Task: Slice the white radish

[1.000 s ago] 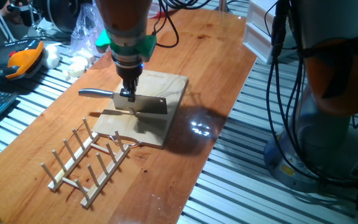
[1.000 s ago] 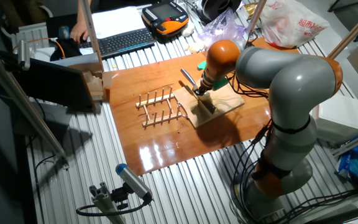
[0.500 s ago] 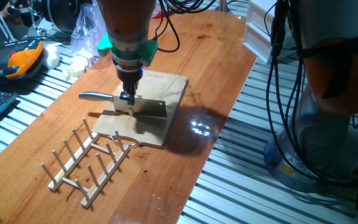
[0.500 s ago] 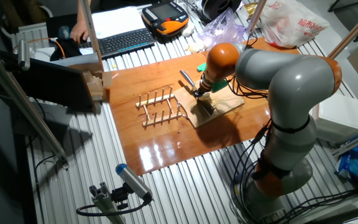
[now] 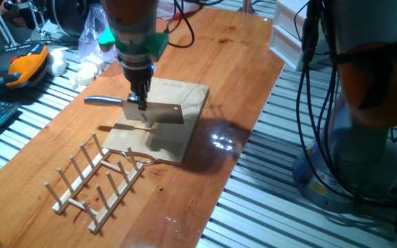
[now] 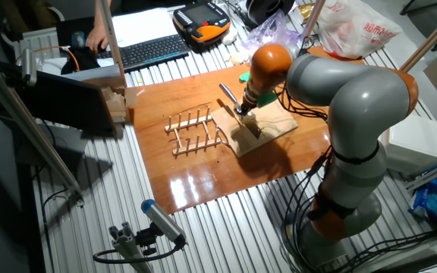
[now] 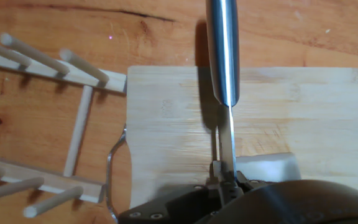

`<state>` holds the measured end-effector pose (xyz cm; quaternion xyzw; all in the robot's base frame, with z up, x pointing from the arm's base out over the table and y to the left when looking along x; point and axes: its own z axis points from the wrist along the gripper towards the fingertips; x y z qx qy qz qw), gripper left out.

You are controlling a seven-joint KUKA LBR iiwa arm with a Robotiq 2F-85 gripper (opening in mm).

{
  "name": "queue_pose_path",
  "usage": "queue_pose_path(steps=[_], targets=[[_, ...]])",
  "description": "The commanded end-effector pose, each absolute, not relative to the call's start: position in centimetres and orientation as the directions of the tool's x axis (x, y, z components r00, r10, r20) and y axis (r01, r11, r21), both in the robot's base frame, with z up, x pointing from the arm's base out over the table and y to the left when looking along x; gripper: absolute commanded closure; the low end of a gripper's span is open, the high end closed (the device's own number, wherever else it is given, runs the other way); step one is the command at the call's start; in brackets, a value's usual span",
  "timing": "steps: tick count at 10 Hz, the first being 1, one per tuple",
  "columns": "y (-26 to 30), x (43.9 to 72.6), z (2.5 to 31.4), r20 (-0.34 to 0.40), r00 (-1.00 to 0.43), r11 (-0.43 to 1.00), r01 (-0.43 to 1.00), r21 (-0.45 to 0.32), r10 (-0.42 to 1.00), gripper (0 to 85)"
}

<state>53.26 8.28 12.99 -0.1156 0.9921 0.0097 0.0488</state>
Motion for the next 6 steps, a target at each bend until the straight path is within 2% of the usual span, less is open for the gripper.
queue_pose_path(steps=[1, 6], targets=[[8.2, 53.3, 13.1, -0.098, -0.969, 0.973, -0.231, 0.005, -0.229, 85.0], [7.1, 53.9, 13.8, -0.09, -0.965, 0.969, -0.246, -0.001, -0.245, 85.0]])
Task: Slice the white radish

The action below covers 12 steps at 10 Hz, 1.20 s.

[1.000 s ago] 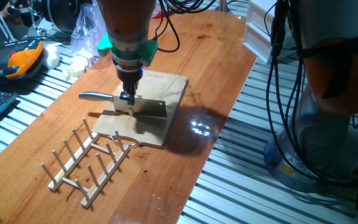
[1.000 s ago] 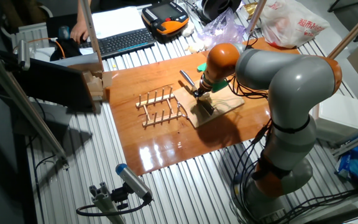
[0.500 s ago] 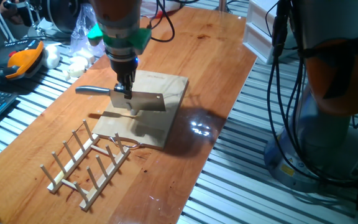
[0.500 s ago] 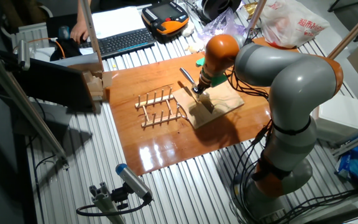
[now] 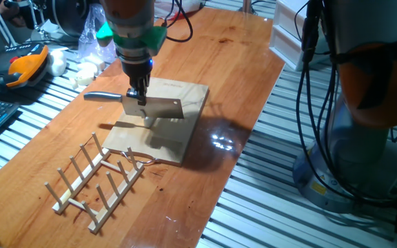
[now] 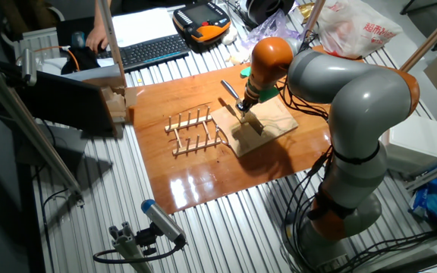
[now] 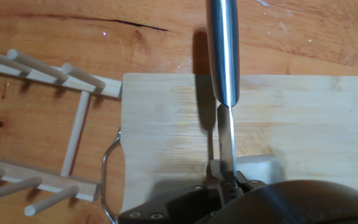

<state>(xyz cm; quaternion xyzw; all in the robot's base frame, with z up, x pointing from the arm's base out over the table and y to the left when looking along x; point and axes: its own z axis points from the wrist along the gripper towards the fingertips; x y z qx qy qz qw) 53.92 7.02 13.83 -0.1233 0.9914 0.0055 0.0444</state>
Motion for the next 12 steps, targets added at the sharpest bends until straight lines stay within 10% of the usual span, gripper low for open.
queue_pose_path(steps=[1, 12], targets=[[7.0, 54.0, 13.7, -0.089, -0.966, 0.97, -0.244, 0.001, -0.243, 85.0], [6.9, 54.1, 10.3, -0.139, -0.957, 0.967, -0.256, 0.003, -0.253, 85.0]])
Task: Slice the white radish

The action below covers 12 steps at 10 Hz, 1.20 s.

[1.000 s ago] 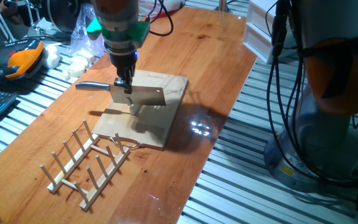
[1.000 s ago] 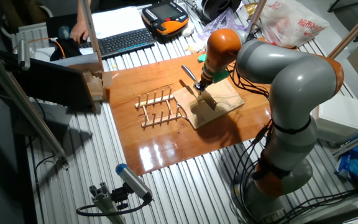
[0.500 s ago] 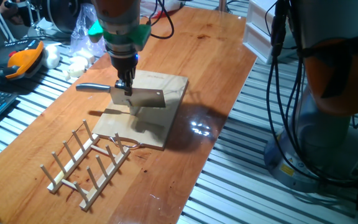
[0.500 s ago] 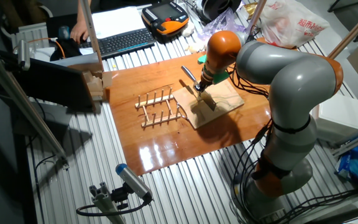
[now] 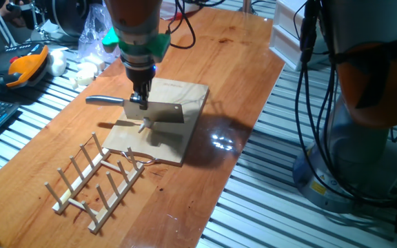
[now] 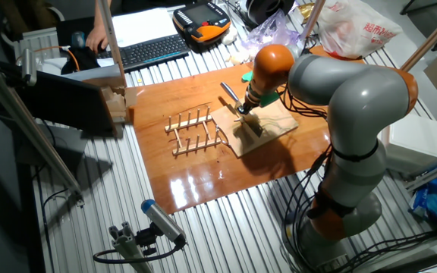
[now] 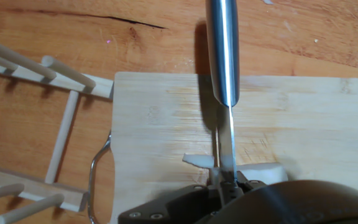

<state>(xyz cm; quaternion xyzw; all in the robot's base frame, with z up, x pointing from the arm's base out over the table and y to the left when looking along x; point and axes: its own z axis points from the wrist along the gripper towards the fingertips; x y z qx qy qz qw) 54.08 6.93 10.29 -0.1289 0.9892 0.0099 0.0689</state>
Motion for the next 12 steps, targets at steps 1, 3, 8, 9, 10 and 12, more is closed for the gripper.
queue_pose_path(steps=[1, 3, 8, 9, 10, 12], targets=[[6.9, 54.2, 10.0, -0.145, -0.956, 0.966, -0.259, 0.001, -0.256, 85.0], [6.9, 54.1, 9.5, -0.151, -0.954, 0.965, -0.263, 0.002, -0.26, 85.0], [7.4, 54.2, 10.3, -0.145, -0.958, 0.968, -0.25, 0.009, -0.246, 85.0], [7.8, 54.2, 11.8, -0.121, -0.964, 0.971, -0.24, 0.005, -0.238, 85.0], [8.0, 54.1, 12.9, -0.107, -0.967, 0.972, -0.233, -0.002, -0.232, 85.0], [8.1, 54.1, 13.6, -0.097, -0.969, 0.973, -0.229, -0.004, -0.228, 85.0]])
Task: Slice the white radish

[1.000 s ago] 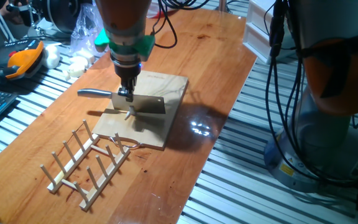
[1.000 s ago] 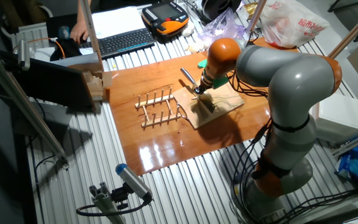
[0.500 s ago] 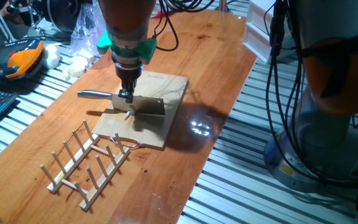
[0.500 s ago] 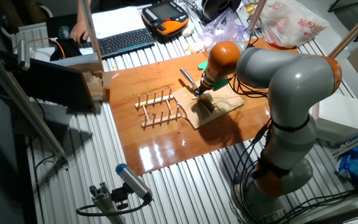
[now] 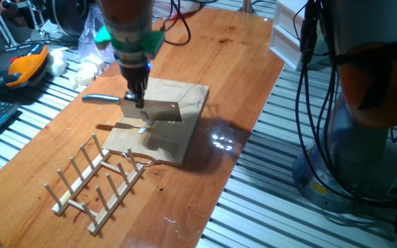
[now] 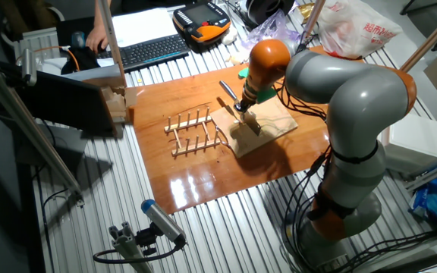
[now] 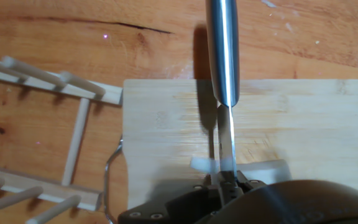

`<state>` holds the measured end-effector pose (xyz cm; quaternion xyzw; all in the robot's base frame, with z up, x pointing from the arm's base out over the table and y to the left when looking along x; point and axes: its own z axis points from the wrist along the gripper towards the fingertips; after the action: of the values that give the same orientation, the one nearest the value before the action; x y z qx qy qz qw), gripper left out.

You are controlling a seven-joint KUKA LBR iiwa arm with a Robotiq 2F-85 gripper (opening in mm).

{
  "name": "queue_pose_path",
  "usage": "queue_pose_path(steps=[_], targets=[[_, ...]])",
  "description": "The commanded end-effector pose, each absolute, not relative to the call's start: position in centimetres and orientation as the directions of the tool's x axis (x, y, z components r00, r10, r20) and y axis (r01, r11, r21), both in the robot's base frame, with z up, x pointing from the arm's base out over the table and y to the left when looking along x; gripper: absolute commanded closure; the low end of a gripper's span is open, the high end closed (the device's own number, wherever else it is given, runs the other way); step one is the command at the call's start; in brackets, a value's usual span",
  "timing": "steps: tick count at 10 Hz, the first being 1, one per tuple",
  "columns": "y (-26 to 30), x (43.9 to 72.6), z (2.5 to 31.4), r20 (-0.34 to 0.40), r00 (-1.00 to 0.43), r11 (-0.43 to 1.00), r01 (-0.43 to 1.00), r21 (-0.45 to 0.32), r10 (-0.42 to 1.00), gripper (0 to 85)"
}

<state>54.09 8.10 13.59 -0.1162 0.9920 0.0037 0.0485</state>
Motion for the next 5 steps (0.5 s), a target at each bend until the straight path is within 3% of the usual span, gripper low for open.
queue_pose_path(steps=[1, 5], targets=[[7.9, 54.2, 13.7, -0.097, -0.967, 0.972, -0.235, -0.004, -0.234, 85.0], [6.9, 54.7, 14.2, -0.087, -0.964, 0.967, -0.253, -0.003, -0.252, 85.0]])
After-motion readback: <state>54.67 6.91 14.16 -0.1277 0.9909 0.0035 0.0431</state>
